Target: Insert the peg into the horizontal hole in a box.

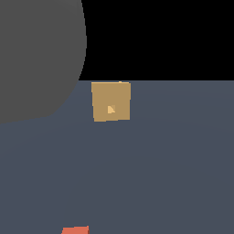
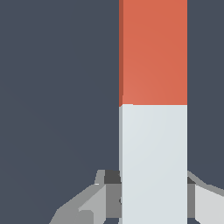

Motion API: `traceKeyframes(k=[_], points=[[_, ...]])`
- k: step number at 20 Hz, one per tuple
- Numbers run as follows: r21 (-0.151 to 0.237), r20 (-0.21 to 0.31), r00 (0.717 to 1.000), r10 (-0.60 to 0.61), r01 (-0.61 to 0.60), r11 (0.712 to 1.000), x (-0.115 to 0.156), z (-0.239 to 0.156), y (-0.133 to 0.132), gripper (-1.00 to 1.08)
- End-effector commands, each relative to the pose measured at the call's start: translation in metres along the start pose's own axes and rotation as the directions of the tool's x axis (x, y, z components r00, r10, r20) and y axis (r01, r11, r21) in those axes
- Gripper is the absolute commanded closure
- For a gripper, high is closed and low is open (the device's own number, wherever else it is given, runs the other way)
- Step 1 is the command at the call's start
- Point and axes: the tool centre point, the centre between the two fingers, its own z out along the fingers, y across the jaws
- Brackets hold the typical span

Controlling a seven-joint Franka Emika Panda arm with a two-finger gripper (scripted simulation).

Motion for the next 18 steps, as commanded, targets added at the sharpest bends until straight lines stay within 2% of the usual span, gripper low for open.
traceKeyframes(k=[1,5,9,13,18], points=[[-0.001,0.000,1.000,-0.004,0.004,1.000,0.007,-0.001,0.002,1.08],[-0.001,0.000,1.000,-0.010,0.010,1.000,0.026,-0.003,0.006,1.08],[-0.001,0.000,1.000,-0.022,0.022,1.000,0.060,-0.006,0.013,1.08],[-0.001,0.000,0.999,-0.038,0.038,0.999,0.107,-0.011,0.022,1.08],[-0.001,0.000,0.998,-0.063,0.063,0.998,0.180,-0.018,0.035,1.08]])
